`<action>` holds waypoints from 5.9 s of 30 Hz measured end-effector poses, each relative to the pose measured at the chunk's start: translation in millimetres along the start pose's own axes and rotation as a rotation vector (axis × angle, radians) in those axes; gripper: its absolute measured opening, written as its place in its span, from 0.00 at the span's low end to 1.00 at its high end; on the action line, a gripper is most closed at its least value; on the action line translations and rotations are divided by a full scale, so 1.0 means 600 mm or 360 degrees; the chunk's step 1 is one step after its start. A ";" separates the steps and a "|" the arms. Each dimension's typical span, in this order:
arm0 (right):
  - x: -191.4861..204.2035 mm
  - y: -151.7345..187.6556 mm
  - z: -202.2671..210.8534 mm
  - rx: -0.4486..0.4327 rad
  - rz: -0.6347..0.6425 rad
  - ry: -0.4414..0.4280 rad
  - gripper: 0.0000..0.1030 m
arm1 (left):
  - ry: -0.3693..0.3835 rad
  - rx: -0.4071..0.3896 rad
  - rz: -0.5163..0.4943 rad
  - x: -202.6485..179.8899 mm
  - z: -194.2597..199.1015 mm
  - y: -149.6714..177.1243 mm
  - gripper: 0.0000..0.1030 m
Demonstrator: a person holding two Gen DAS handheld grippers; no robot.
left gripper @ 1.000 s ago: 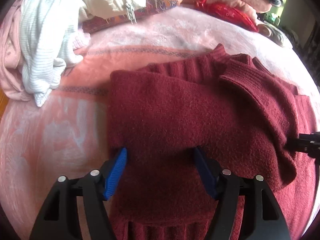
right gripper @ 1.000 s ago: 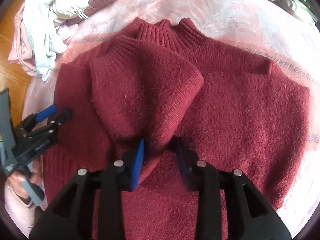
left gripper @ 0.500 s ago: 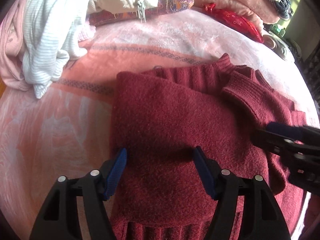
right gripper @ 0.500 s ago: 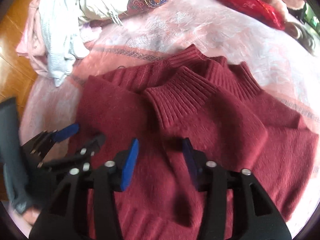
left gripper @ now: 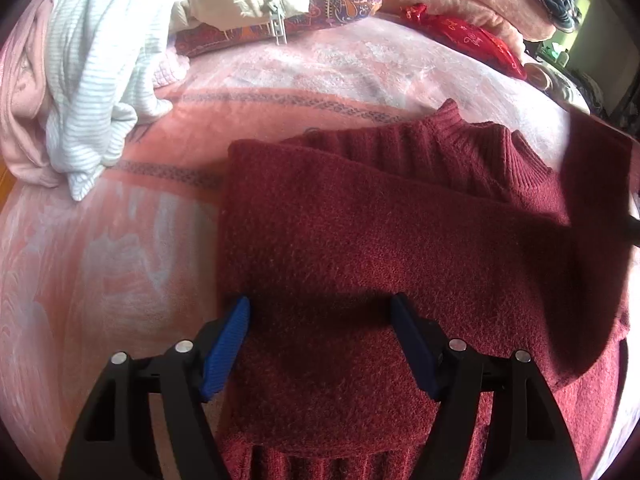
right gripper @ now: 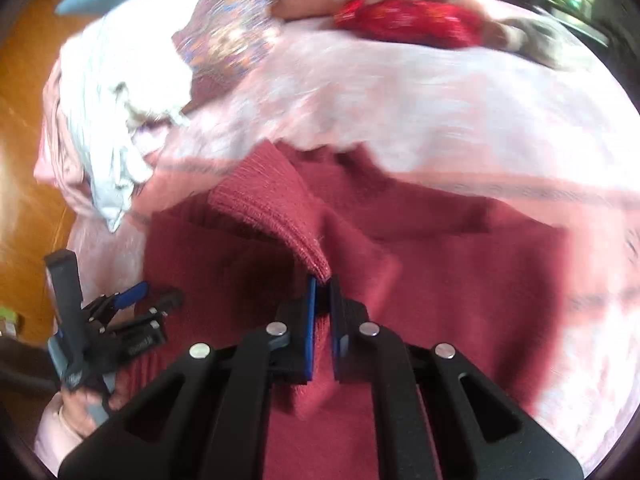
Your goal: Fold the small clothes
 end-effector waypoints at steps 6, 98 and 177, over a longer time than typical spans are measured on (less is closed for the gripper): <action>-0.139 0.067 0.005 0.0101 -0.0153 0.0042 0.31 | -0.0075 -0.0023 0.0016 -0.008 0.001 0.000 0.72; -0.121 0.612 0.187 0.0406 -0.0141 0.0099 0.51 | 0.0038 0.0308 -0.0269 0.156 0.188 0.458 0.80; -0.168 0.359 0.198 0.0303 -0.0415 -0.0077 0.43 | 0.0313 0.0325 0.0439 0.145 0.234 0.244 0.78</action>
Point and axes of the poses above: each gripper's, at about its wrist camera, not at the fingertips, and z roughly against the way its jaws point, x to its left, y to its underside, the point moved 7 cm from there along -z, roughly the way its jaws point, and after that the axes turned 1 degree about z, right-handed, at the moved point
